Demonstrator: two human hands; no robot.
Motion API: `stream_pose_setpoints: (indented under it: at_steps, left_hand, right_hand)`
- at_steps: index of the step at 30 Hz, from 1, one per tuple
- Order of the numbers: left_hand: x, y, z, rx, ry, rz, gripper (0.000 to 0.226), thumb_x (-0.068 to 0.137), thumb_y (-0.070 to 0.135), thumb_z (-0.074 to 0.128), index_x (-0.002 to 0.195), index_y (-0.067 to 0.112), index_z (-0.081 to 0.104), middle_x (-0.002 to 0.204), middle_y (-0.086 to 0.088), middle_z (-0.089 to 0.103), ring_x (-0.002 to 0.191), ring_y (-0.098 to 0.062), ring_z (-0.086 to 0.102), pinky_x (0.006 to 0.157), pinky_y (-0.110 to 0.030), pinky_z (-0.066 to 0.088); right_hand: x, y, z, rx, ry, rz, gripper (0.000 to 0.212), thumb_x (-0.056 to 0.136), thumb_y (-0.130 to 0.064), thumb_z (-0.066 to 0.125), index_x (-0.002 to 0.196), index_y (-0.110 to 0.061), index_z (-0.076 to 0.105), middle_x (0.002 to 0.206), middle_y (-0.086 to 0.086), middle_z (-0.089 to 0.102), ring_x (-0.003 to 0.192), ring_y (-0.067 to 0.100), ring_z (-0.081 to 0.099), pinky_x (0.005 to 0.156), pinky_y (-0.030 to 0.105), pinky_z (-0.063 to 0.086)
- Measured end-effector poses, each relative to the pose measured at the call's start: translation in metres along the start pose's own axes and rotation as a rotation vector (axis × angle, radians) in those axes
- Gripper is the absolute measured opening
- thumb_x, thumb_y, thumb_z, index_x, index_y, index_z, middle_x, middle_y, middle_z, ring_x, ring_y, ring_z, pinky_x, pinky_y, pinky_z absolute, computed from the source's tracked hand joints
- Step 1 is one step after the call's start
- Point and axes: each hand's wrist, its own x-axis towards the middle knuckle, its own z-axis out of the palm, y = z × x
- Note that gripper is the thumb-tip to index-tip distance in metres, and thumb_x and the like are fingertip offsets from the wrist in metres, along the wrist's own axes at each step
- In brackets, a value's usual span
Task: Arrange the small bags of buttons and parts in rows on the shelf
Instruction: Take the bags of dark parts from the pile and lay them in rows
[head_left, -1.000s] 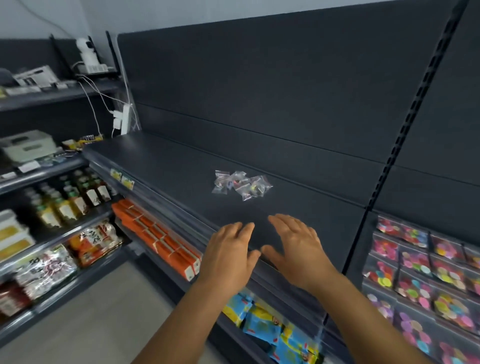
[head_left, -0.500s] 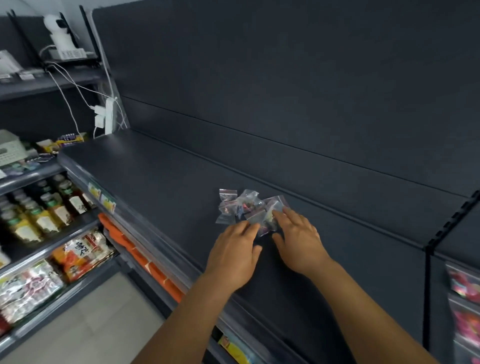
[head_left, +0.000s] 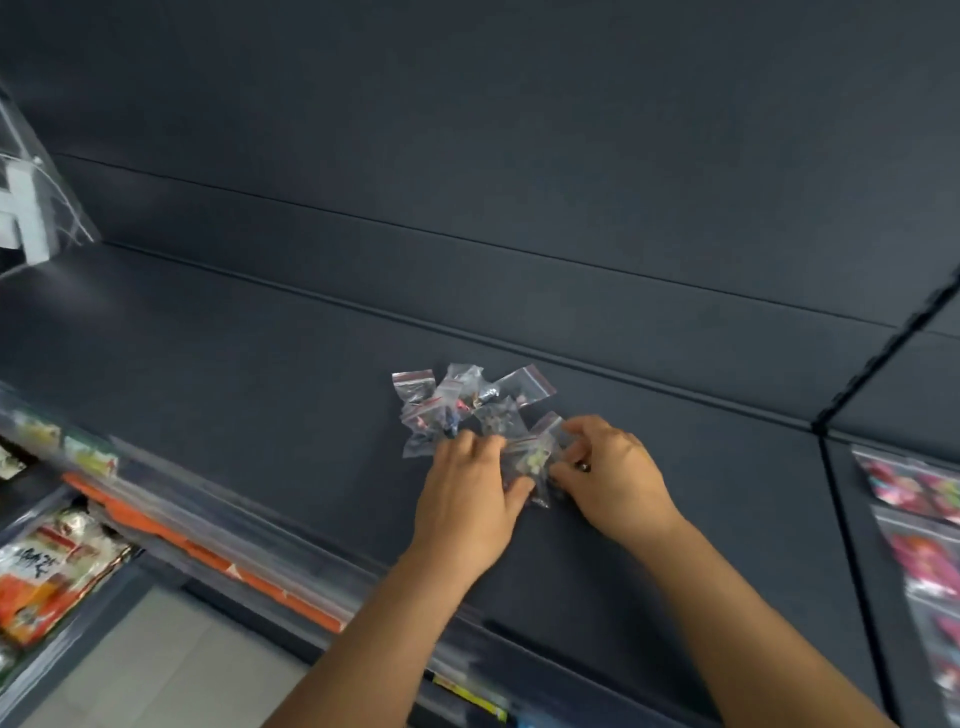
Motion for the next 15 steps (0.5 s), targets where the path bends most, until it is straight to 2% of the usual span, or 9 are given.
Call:
stream_pose_setpoints:
  at_steps: [2, 5, 8, 9, 11, 13, 15]
  left_hand:
    - [0.002, 0.0, 0.002, 0.084, -0.012, -0.026, 0.059, 0.089, 0.051, 0.051, 0.135, 0.015, 0.043, 0.124, -0.004, 0.045, 0.12, -0.023, 0.036, 0.097, -0.032, 0.038]
    - [0.004, 0.0, 0.004, 0.027, -0.022, -0.069, 0.056, 0.086, 0.051, 0.056, 0.127, 0.013, 0.05, 0.119, -0.007, 0.048, 0.119, -0.025, 0.039, 0.095, -0.034, 0.04]
    - [0.005, 0.001, 0.003, -0.163, -0.029, -0.08, 0.03, 0.083, 0.041, 0.064, 0.101, 0.019, 0.058, 0.106, -0.002, 0.052, 0.11, -0.022, 0.044, 0.085, -0.032, 0.043]
    - [0.005, 0.002, 0.002, -0.234, -0.027, -0.072, 0.02, 0.082, 0.037, 0.065, 0.09, 0.021, 0.056, 0.099, 0.0, 0.053, 0.103, -0.02, 0.047, 0.078, -0.028, 0.042]
    - [0.005, 0.002, 0.0, -0.39, -0.046, -0.056, 0.016, 0.081, 0.029, 0.067, 0.078, 0.023, 0.053, 0.085, 0.006, 0.057, 0.085, -0.015, 0.054, 0.063, -0.019, 0.04]
    - [0.005, 0.005, -0.005, -0.57, -0.092, -0.06, 0.011, 0.081, 0.023, 0.067, 0.078, 0.024, 0.056, 0.077, 0.009, 0.063, 0.072, -0.011, 0.06, 0.056, -0.012, 0.042]
    - [0.006, 0.012, -0.009, -0.738, -0.152, -0.063, 0.006, 0.08, 0.021, 0.066, 0.084, 0.022, 0.062, 0.077, 0.005, 0.069, 0.073, -0.013, 0.065, 0.065, -0.019, 0.048]
  right_hand:
    - [-0.001, -0.004, -0.001, -0.041, -0.01, 0.054, 0.023, 0.081, -0.022, 0.062, 0.103, -0.019, 0.061, 0.089, -0.004, 0.062, 0.095, 0.022, 0.055, 0.072, 0.026, 0.043]
    - [-0.007, -0.005, -0.001, -0.015, 0.019, 0.109, 0.006, 0.08, -0.018, 0.063, 0.082, -0.023, 0.059, 0.072, -0.011, 0.056, 0.078, 0.016, 0.057, 0.065, 0.025, 0.042]
    - [-0.015, -0.003, 0.0, 0.127, 0.085, 0.145, 0.007, 0.082, -0.016, 0.063, 0.079, -0.021, 0.06, 0.073, -0.008, 0.062, 0.07, 0.012, 0.058, 0.058, 0.019, 0.041]
    - [-0.018, -0.003, 0.0, 0.178, 0.115, 0.161, 0.007, 0.083, -0.016, 0.063, 0.078, -0.021, 0.06, 0.073, -0.007, 0.064, 0.068, 0.01, 0.058, 0.056, 0.018, 0.041]
    - [-0.024, -0.004, -0.002, 0.304, 0.176, 0.212, 0.009, 0.084, -0.016, 0.062, 0.077, -0.021, 0.058, 0.073, -0.004, 0.065, 0.067, 0.012, 0.059, 0.059, 0.02, 0.045]
    - [-0.031, -0.005, -0.006, 0.513, 0.243, 0.275, 0.011, 0.084, -0.01, 0.061, 0.078, -0.019, 0.058, 0.074, 0.0, 0.066, 0.07, 0.016, 0.062, 0.066, 0.027, 0.051]
    - [-0.039, -0.006, -0.011, 0.72, 0.298, 0.307, 0.013, 0.084, -0.003, 0.058, 0.08, -0.016, 0.06, 0.074, 0.0, 0.066, 0.069, 0.013, 0.062, 0.064, 0.025, 0.053]
